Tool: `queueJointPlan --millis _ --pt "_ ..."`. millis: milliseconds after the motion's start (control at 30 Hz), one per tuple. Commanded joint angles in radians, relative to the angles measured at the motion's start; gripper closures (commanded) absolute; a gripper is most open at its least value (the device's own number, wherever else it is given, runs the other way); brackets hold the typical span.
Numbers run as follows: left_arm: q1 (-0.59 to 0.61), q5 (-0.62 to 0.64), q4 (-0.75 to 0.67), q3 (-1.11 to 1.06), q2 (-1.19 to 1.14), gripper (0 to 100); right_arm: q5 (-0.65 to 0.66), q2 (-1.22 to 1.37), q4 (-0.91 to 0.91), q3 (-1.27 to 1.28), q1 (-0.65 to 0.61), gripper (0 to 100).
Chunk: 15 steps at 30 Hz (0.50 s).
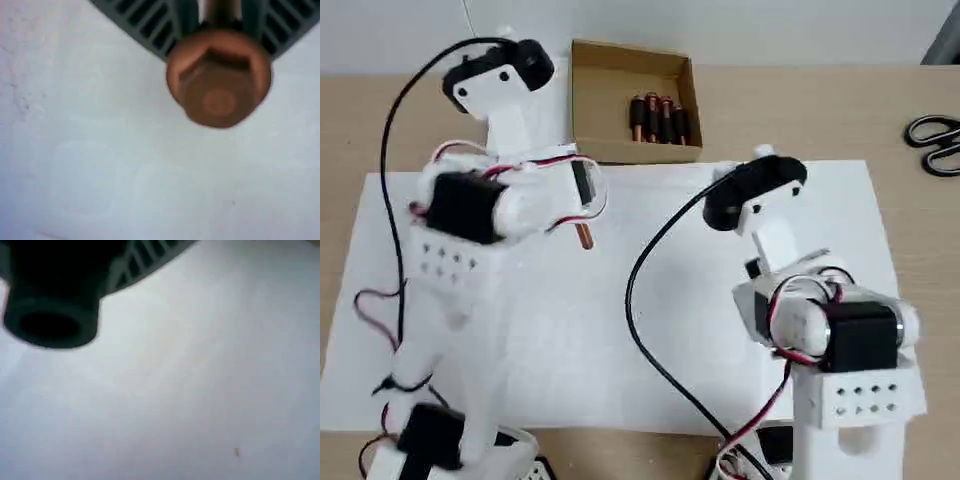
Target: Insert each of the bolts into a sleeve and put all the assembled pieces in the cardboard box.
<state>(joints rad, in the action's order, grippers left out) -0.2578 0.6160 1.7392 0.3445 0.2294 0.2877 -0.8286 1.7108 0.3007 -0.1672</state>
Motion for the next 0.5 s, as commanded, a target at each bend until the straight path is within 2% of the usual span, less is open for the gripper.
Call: queueJointPlan --millis 0,267,467 --pt "-0.003 -0.049 -0.029 0.047 0.121 99 -0.078 -0.019 0.008 -0.060 -0.064 99.1" --pt "-0.005 -0.043 0.000 0.036 0.264 99 -0.146 -0.110 0.008 -0.086 -0.074 99.4" --pt "-0.003 -0.009 0.003 -0.136 0.385 99 -0.172 -0.193 0.005 -0.044 -0.068 99.4"
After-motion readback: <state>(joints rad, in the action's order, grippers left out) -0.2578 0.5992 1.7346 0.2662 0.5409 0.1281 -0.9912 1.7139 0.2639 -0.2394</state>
